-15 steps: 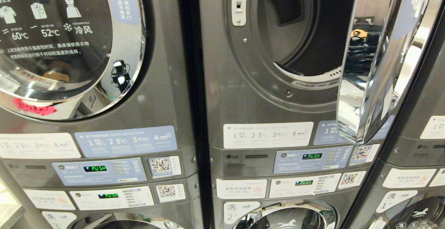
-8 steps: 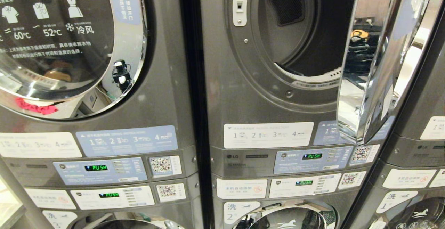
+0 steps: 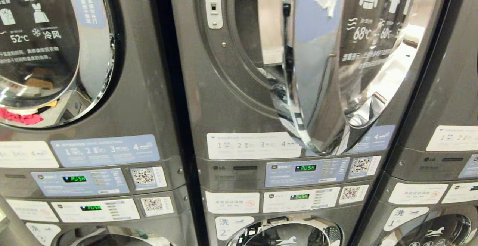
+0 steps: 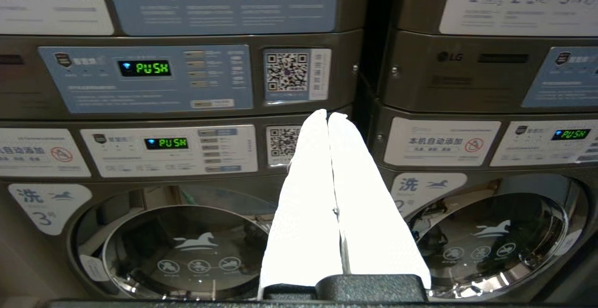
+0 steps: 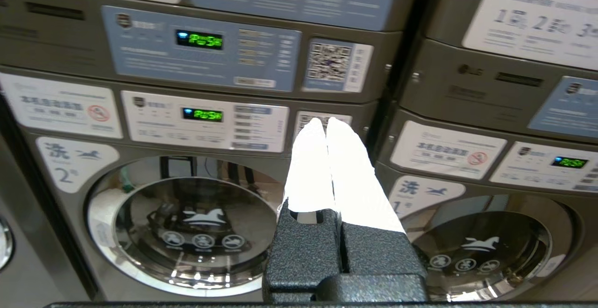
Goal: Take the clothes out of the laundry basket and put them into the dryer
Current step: Open the dryer
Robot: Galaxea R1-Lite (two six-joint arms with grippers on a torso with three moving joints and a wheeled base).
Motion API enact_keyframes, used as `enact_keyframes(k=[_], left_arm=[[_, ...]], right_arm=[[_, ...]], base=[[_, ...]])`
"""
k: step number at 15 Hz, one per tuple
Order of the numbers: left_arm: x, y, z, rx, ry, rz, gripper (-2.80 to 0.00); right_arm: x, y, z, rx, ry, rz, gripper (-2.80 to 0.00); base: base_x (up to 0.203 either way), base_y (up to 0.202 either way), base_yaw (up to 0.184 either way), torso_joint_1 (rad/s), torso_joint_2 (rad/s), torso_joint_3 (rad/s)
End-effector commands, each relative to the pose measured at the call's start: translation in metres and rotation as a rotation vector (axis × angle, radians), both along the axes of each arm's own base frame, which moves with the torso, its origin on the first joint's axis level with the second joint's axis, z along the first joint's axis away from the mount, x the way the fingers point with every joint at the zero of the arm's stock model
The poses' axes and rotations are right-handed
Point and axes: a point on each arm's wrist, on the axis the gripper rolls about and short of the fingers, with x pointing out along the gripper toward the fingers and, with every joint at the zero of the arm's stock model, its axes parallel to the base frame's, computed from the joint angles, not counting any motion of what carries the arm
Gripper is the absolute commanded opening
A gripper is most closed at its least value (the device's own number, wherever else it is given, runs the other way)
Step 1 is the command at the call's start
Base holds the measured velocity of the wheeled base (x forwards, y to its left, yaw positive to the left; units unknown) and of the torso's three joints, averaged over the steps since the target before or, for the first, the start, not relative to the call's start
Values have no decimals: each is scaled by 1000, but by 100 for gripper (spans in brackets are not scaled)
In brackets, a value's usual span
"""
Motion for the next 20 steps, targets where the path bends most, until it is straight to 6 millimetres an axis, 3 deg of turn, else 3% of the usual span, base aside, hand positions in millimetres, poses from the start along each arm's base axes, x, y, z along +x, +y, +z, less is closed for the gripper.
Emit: enact_keyframes(k=[1, 20], left_arm=[[0, 0, 0, 0, 1, 1, -280], [0, 0, 0, 1, 1, 1, -280]], right_arm=[[0, 0, 0, -1, 0, 1, -280], [0, 0, 0, 2, 0, -4, -280]], base=[[0, -197, 0, 8, 2, 0], [0, -185, 1, 3, 2, 4]])
